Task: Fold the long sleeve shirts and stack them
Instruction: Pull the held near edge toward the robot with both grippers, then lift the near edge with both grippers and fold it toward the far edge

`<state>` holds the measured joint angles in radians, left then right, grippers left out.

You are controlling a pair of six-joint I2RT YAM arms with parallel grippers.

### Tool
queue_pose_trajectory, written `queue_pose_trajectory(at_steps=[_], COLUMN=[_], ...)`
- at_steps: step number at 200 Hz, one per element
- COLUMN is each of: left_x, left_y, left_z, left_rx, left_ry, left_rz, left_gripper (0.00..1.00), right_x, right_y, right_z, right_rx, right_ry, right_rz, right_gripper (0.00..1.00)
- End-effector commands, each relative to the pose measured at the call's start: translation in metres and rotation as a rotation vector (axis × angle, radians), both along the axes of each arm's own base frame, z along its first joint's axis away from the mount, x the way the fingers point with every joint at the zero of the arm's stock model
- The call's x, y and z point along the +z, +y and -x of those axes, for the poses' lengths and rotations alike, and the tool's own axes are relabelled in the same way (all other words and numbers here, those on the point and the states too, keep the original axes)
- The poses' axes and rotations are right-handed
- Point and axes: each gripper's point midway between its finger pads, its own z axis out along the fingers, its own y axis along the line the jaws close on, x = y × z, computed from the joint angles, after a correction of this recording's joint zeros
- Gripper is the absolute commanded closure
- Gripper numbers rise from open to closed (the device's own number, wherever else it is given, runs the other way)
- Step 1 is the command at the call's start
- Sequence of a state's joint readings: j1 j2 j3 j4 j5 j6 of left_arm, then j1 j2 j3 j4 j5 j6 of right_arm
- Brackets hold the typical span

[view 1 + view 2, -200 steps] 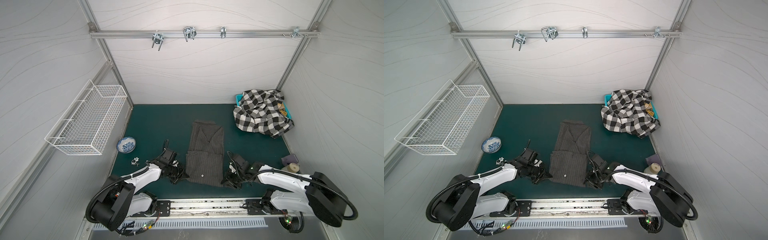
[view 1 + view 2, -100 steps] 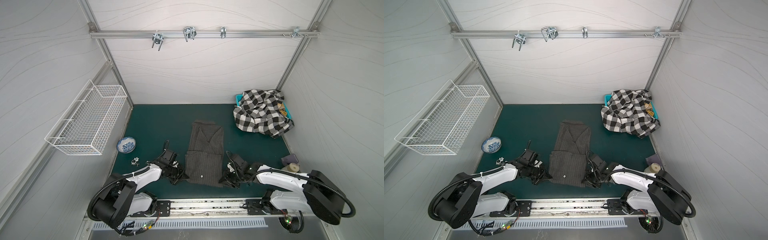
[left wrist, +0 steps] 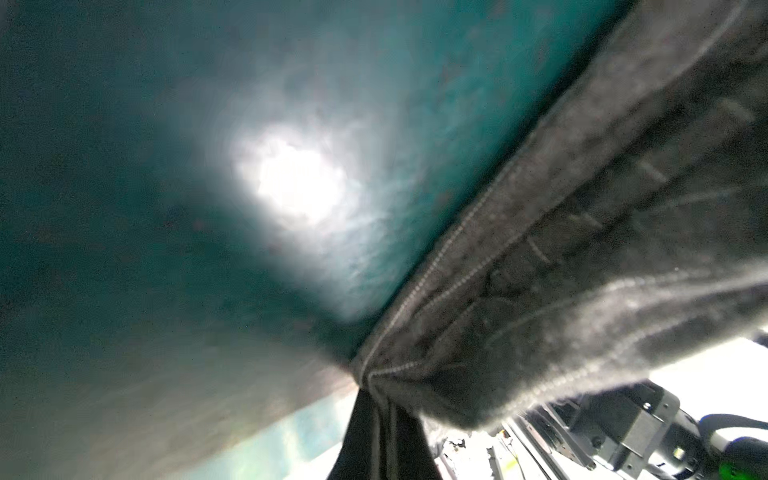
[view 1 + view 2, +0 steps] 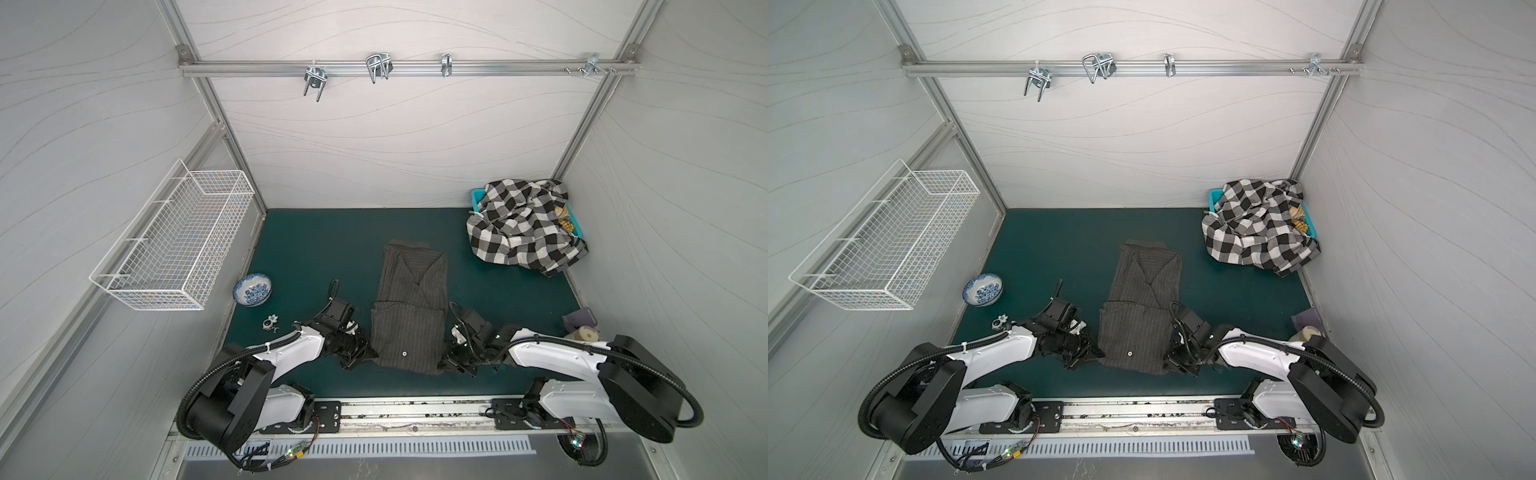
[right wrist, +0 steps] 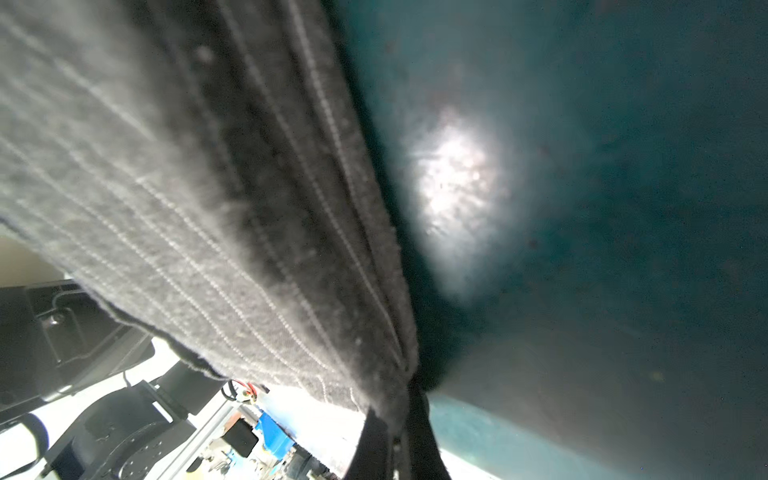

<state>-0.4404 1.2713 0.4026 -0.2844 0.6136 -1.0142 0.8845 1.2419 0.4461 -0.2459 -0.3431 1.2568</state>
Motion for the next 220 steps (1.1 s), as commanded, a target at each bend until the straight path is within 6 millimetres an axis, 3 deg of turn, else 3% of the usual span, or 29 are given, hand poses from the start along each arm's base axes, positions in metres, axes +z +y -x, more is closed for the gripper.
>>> queue_pose_trajectory(at_steps=[1, 35, 95, 125, 149, 177, 200, 220], left_x=[0.0, 0.021, 0.042, 0.058, 0.091, 0.135, 0.168, 0.189], left_y=[0.009, 0.012, 0.021, 0.025, 0.018, 0.008, -0.002, -0.013], left_z=[0.005, 0.024, 0.089, 0.097, 0.083, 0.048, 0.01, -0.032], left_rx=[-0.062, -0.157, -0.217, -0.179, -0.142, -0.091, -0.085, -0.077], left_ry=[0.007, -0.009, -0.002, -0.041, -0.132, -0.294, -0.423, -0.486], left_rz=[-0.083, -0.092, -0.085, -0.056, -0.005, 0.006, -0.038, -0.068], left_gripper=[1.0, 1.0, 1.0, 1.0, 1.0, 1.0, 1.0, 1.0], right_x=[0.007, 0.017, 0.045, 0.062, 0.089, 0.125, 0.148, 0.174], right_y=[-0.012, -0.023, -0.042, -0.043, -0.043, -0.039, -0.031, -0.02], right_z=[0.001, 0.012, 0.05, 0.055, 0.046, 0.02, -0.015, -0.06], right_rx=[0.004, 0.012, 0.081, 0.102, 0.114, 0.115, 0.088, 0.062], right_ry=[-0.02, -0.018, -0.068, -0.12, -0.202, -0.291, -0.321, -0.336], right_rz=[0.069, 0.076, 0.141, 0.137, 0.136, 0.122, 0.06, -0.019], right_gripper=[1.0, 1.0, 1.0, 1.0, 1.0, 1.0, 1.0, 1.0])
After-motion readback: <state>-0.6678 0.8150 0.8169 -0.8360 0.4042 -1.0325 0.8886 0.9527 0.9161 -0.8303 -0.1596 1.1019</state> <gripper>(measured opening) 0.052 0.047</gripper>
